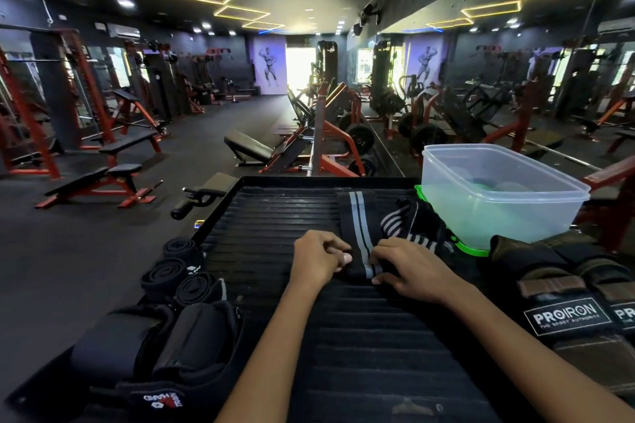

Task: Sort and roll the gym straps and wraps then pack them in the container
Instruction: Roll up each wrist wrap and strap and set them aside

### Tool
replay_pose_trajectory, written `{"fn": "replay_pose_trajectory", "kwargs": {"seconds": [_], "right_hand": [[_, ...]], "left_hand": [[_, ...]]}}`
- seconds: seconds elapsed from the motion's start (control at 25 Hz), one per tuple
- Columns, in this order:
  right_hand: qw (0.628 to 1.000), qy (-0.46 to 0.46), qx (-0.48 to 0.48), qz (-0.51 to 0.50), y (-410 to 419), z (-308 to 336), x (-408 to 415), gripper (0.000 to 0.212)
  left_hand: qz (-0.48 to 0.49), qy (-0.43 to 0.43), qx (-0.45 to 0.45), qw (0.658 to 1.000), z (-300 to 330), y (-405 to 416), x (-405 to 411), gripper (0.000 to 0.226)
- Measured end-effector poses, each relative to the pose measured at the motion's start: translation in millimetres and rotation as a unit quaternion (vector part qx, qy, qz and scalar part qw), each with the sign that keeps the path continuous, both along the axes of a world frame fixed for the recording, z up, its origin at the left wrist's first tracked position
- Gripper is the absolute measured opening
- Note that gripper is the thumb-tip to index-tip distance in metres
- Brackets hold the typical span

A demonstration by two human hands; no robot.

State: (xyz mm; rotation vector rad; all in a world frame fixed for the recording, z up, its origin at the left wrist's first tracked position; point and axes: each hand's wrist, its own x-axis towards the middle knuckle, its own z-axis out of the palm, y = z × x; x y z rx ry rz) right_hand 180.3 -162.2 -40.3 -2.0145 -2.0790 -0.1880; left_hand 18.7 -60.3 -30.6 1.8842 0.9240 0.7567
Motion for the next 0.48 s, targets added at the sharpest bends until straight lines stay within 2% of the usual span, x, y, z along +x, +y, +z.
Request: {"fn": "replay_pose_trajectory", "kwargs": {"seconds": [0.2,0.36,0.48], "right_hand": [[1.0,0.0,0.005,0.014,0,1,-6,0.024],[1.0,0.001,0.003,0.005,-1,0,-8,0.025],[0.998,0.053,-0.002,-0.021,-2,2,-8,0.032]], "left_hand": [[-0.017,0.011,0.103,0.994,-3,-12,9,0.009],[-0.026,0.003,0.084,0.996,-7,-16,10,0.018],[-0.043,0.019,0.08,0.996,-9,-13,10,0.012]]}}
